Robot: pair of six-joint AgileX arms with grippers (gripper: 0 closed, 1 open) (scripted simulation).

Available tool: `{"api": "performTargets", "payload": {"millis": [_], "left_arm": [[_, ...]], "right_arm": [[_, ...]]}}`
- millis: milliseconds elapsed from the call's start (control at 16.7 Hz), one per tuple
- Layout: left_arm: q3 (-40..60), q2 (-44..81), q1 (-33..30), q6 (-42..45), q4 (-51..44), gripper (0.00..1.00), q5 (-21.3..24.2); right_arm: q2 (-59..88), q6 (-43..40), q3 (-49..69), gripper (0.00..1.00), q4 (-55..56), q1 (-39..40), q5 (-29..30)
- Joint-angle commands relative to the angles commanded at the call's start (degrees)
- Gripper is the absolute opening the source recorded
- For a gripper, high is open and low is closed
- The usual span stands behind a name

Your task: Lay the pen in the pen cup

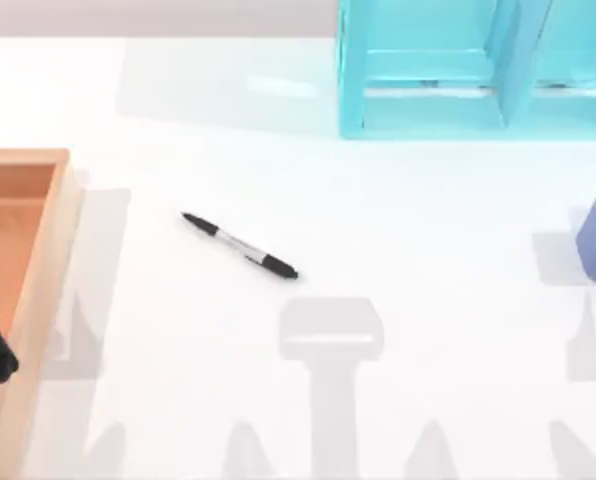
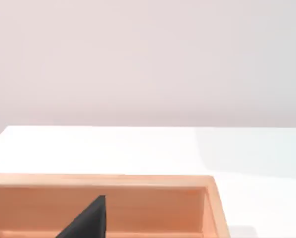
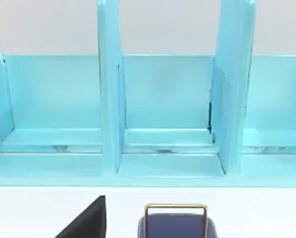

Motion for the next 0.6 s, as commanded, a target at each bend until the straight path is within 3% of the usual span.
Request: {"api": "performTargets", "payload": {"millis": [300, 600], "left_arm": [[0.0, 0.0, 0.0, 0.0, 0.0, 1.0, 0.0], [0.0, 0.0, 0.0, 0.0, 0.0, 1.0, 0.0]], "right_arm": [[3.3, -0.8, 3.0, 1.0, -1.1, 1.4, -0.8], [20.6, -3.9, 17.1, 1.0, -8.4, 7.2, -4.2]]}}
